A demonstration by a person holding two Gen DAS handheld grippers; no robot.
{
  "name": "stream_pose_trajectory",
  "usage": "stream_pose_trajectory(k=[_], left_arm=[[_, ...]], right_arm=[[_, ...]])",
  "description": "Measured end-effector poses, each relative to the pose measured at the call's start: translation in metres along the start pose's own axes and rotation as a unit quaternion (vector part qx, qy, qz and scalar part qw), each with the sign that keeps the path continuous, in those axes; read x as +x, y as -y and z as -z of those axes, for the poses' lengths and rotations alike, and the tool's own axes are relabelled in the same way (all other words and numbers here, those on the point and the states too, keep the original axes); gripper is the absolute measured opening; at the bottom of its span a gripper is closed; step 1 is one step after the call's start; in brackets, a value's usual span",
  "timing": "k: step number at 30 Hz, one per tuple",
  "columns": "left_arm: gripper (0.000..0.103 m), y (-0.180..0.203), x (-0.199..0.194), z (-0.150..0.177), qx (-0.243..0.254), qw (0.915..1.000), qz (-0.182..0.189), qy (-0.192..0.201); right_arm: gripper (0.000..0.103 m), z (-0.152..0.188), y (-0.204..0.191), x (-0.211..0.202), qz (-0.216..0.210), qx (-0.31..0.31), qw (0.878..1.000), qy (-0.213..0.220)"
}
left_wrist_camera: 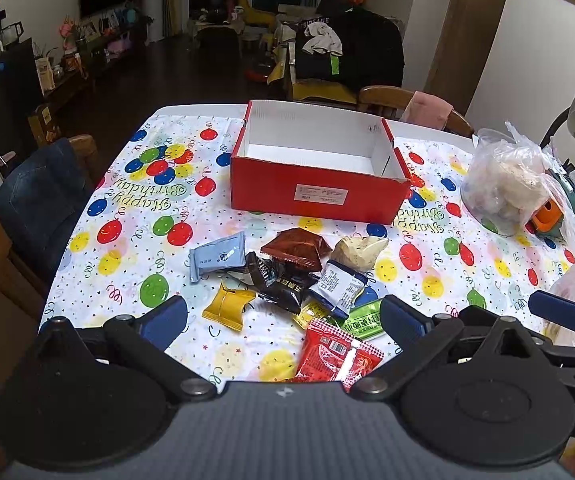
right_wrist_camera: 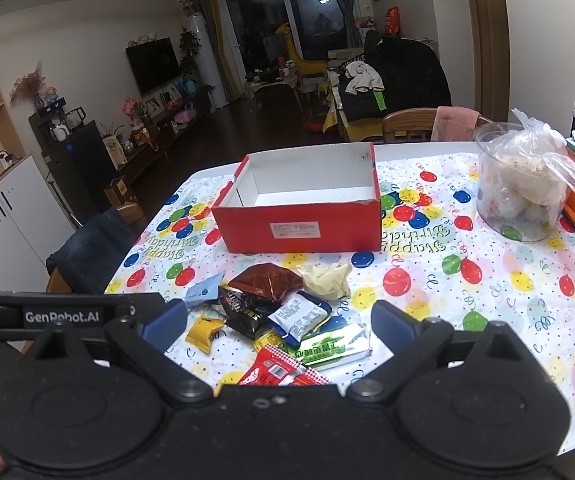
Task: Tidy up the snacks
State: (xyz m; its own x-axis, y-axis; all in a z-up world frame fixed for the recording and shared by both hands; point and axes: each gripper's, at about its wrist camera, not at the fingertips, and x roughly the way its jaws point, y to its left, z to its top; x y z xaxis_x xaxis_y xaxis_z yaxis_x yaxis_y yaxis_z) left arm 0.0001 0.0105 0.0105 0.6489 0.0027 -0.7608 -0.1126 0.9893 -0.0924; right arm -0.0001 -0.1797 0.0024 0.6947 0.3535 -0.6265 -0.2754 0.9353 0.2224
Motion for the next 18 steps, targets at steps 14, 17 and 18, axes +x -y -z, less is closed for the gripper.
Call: stream_pose_trajectory(k=[14, 17, 18], left_arm=[[0.103, -0.0015, 0.0006, 0.0006, -0.001, 1.0, 0.001, 0.0], [0.103, -0.0003, 0.0003, 0.0007, -0.001, 1.0, 0.001, 0.0], [0.103, -0.001, 0.0012, 0.0002, -0.001, 1.0, 0.002, -0.001]], right_arm=[[0.098, 0.0003, -0.0008, 0.0027, 0.002, -0.001, 1.0, 0.001], [0.098, -0.0001, -0.0005, 0.0026, 0.002, -0.001, 1.0, 0.001], [0.098, 0.0, -0.0006, 0.0026, 0.002, 0.0, 1.0, 0.001]])
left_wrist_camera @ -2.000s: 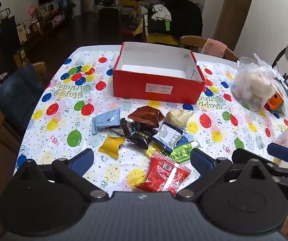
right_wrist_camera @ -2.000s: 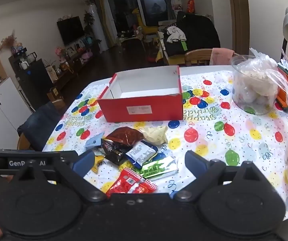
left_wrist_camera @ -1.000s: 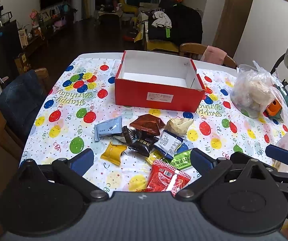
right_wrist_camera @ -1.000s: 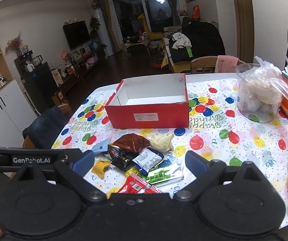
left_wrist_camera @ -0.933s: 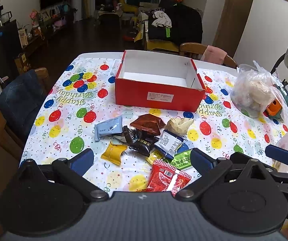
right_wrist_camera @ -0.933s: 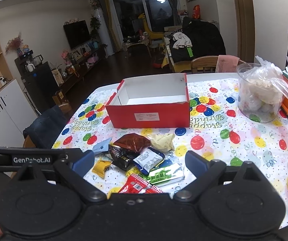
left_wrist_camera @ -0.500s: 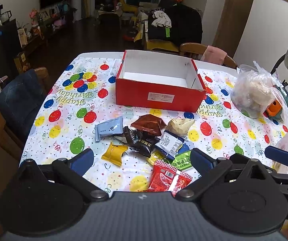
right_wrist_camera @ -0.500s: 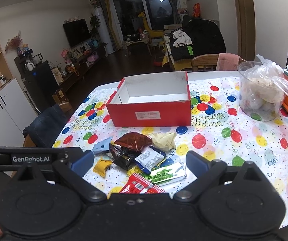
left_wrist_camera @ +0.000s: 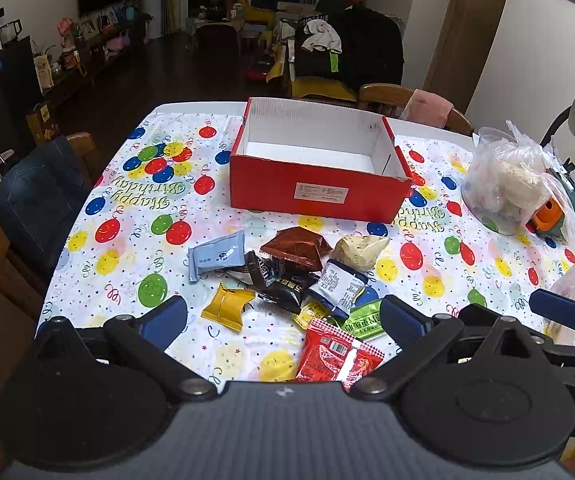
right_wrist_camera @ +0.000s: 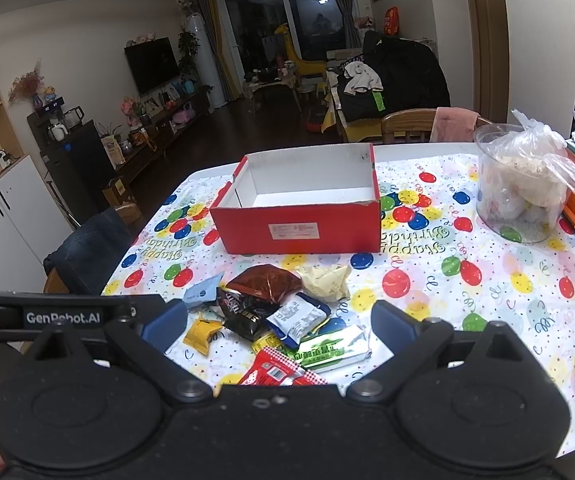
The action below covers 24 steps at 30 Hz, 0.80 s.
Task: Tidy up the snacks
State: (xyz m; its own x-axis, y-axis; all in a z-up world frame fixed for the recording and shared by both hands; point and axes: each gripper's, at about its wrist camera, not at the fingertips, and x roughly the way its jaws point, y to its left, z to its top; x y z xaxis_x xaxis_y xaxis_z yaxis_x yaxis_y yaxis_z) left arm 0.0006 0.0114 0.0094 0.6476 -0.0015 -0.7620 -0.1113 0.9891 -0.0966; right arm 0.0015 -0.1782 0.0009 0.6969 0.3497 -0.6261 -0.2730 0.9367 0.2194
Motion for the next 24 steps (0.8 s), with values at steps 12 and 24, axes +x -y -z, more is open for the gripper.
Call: stream_pose_trajectory(k=[12, 24], left_arm=[[0.103, -0.001, 0.003, -0.001, 0.001, 1.0, -0.001, 0.0], [0.103, -0.002, 0.008, -0.004, 0.0, 1.0, 0.0, -0.007]], right_arm=[[0.098, -0.001, 0.0, 0.0, 0.002, 0.0, 1.0, 0.001], [0.1, -0.007, 0.006, 0.012, 0.001, 0.009, 1.0, -0.015]])
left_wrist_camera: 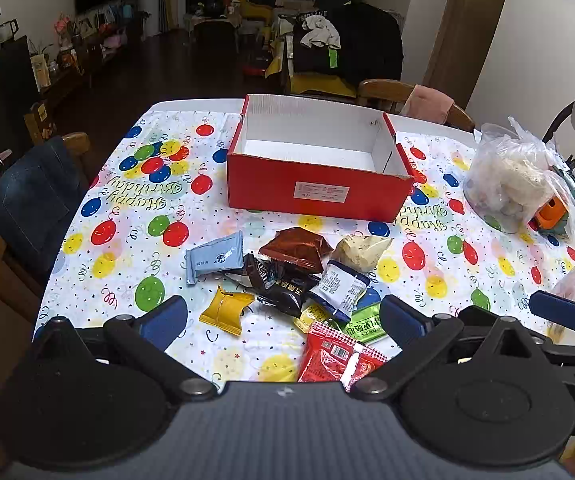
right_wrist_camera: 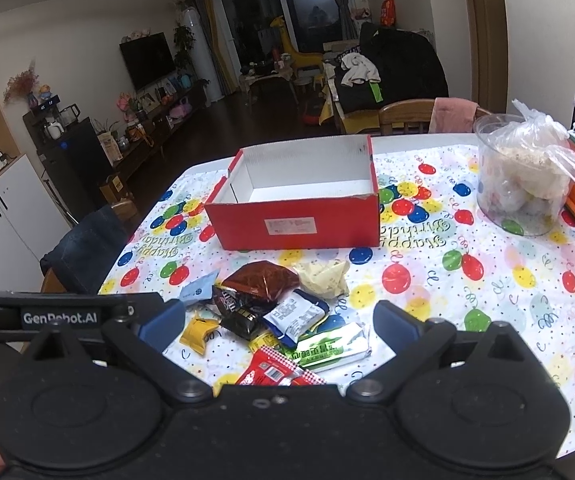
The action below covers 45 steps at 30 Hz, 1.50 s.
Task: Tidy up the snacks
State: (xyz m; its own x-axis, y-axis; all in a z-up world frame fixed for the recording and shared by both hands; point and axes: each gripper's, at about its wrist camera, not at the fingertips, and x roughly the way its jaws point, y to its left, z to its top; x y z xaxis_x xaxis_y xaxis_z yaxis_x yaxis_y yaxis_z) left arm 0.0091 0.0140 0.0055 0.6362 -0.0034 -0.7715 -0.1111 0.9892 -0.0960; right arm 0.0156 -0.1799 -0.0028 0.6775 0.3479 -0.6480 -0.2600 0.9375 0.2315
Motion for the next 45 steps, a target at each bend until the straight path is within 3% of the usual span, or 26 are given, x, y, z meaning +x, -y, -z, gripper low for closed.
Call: stream_pose_trajectory(k=[10, 14, 19, 23, 26, 32, 37, 42, 45], left_arm=[[0.103, -0.018, 0.034, -0.003, -0.005, 0.9998, -0.016, -0.014], [0.103, -0.038, 0.054, -0.003, -0.009, 0.9995, -0.023, -0.02], [0.103, -0.06, 0.079, 0.005, -0.001, 0.9974, -0.058, -0.043], [0.103, -0.078, 0.097, 0.013, -0.014, 0.9956, -0.055, -0.075], [0.103, -0.087, 0.105, 0.015, -0.012, 0.995, -0.06, -0.078], [0.103, -0.102, 0.128, 0.012, -0.002, 0.9939, -0.056, -0.095], [0.102, -0.103, 0.157, 0.005, 0.047, 0.9923, -0.022, -0.113], [0.102, -0.093, 0.183, -0.003, 0.085, 0.9877, 0.031, -0.127], [0.095, -0.09, 0.202, -0.004, 0.089, 0.9829, 0.054, -0.152]], right_arm=[[0.096, 0.002, -0.009, 0.025, -0.011, -0.038, 0.999, -0.028], [0.096, 0.01, -0.01, 0.045, 0.005, -0.078, 0.996, -0.032], [0.093, 0.032, -0.003, 0.081, 0.014, -0.073, 0.992, -0.097], [0.094, 0.05, -0.011, 0.105, 0.011, -0.104, 0.985, -0.139], [0.094, 0.057, -0.013, 0.12, 0.011, -0.061, 0.983, -0.175], [0.096, 0.057, -0.022, 0.155, 0.054, -0.015, 0.976, -0.211], [0.096, 0.06, -0.015, 0.18, 0.091, 0.066, 0.959, -0.262], [0.097, 0.061, -0.015, 0.186, 0.113, 0.111, 0.95, -0.268], [0.096, 0.064, -0.014, 0.195, 0.127, 0.149, 0.938, -0.285]])
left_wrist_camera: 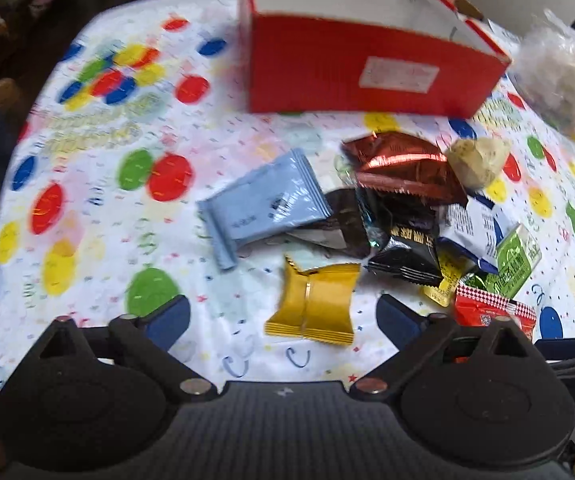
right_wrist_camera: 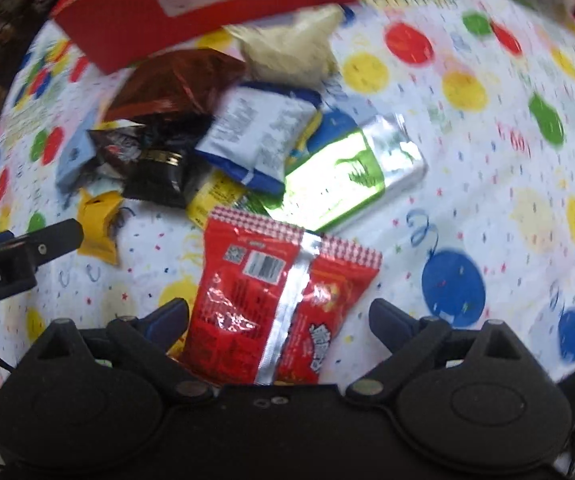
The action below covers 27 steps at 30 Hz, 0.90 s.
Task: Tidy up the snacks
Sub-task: 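Grasp the red chip bag with the right tool while the left tool grasps the yellow candy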
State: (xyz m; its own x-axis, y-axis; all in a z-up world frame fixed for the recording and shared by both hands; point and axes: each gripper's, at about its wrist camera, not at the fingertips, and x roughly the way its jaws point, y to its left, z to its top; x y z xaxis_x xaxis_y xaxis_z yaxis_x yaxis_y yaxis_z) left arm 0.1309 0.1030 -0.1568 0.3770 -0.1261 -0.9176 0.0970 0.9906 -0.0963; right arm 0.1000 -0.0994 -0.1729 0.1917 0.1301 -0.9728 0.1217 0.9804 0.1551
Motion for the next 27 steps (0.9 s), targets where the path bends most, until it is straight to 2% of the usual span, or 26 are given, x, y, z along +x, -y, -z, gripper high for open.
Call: stream_pose_trajectory(k=[3, 11, 14, 19, 23, 27], left_arm=[[0.085, 0.0, 0.014, -0.002, 0.004, 0.9998, 0.008, -0.017], [0.076, 0.004, 0.025, -0.006, 0.029, 0.9984, 0.039, -0.027], [0.067, 0.007, 0.03, -0.006, 0.035, 0.9978, 0.048, -0.031], [0.059, 0.011, 0.032, -0.007, 0.041, 0.9981, 0.04, -0.025], [0.043, 0.014, 0.031, -0.006, 0.051, 0.9982, 0.023, -0.019], [0.041, 0.012, 0.029, -0.004, 0.034, 0.9989, 0.029, -0.016]], right_arm=[[0.095, 0.001, -0.003, 0.003, 0.011, 0.012, 1.0, 0.003], [0.088, 0.0, -0.009, 0.007, 0.022, 0.016, 1.0, 0.0], [0.086, 0.001, -0.01, 0.008, 0.022, 0.018, 1.0, -0.001], [0.083, 0.0, -0.009, 0.007, 0.02, 0.017, 1.0, 0.002], [0.077, 0.002, -0.008, 0.004, 0.013, 0.013, 1.0, 0.009], [0.075, 0.003, -0.004, 0.0, 0.015, 0.01, 1.0, 0.018]])
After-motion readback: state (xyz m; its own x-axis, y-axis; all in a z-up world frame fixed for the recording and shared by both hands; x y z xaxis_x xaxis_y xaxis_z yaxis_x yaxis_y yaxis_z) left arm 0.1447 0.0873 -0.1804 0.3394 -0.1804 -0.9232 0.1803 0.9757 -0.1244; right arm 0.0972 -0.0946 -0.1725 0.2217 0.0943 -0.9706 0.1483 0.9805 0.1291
